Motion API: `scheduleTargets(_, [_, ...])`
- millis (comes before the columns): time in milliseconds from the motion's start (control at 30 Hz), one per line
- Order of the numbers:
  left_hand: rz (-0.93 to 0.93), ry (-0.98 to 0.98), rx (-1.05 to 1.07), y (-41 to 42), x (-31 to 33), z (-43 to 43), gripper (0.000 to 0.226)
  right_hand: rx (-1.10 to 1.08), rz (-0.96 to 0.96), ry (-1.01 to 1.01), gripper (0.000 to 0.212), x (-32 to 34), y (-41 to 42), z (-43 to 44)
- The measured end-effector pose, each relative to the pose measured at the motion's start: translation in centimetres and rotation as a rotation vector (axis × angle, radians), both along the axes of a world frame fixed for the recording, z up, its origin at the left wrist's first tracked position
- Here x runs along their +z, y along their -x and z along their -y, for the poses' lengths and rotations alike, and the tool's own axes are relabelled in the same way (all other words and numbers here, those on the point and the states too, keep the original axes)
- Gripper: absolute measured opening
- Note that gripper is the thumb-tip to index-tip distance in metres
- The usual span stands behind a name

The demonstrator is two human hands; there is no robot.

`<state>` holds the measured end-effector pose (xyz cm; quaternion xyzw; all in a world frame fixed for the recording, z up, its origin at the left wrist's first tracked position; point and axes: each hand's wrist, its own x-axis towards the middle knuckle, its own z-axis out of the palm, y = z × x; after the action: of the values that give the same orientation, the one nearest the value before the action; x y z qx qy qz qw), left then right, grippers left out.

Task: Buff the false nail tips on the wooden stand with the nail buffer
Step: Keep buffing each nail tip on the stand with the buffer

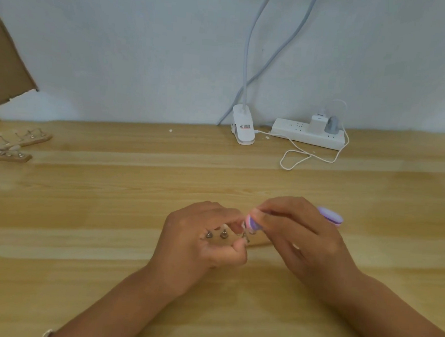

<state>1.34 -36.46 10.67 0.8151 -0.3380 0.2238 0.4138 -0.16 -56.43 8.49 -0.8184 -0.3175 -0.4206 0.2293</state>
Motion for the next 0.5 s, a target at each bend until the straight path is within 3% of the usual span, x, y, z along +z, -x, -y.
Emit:
scheduleTargets(133, [0.013,-0.045,0.027,-0.1,0.0,0.0,0.022,0.03,0.02,-0.071,0.021,-0.1,0.0,-0.4])
scheduleTargets(233, [0.048,-0.067,0.02,-0.1,-0.1,0.0,0.023,0.081,0.04,-0.007,0.022,-0.4,0.2,-0.9])
scheduleTargets(300, [0.032,-0.025,0.004,-0.1,-0.1,0.0,0.02,0.017,0.022,0.039,0.026,-0.4,-0.3,0.1])
scheduleTargets(400, [-0.014,0.023,0.018,-0.1,-0.1,-0.1,0.018,-0.045,-0.025,-0.044,0.039,0.0,-0.7,1.1])
scheduleTargets(500, [0.018,-0.002,0.042,-0.1,-0.1,0.1,0.021,0.058,0.013,-0.105,0.027,-0.1,-0.1,-0.3])
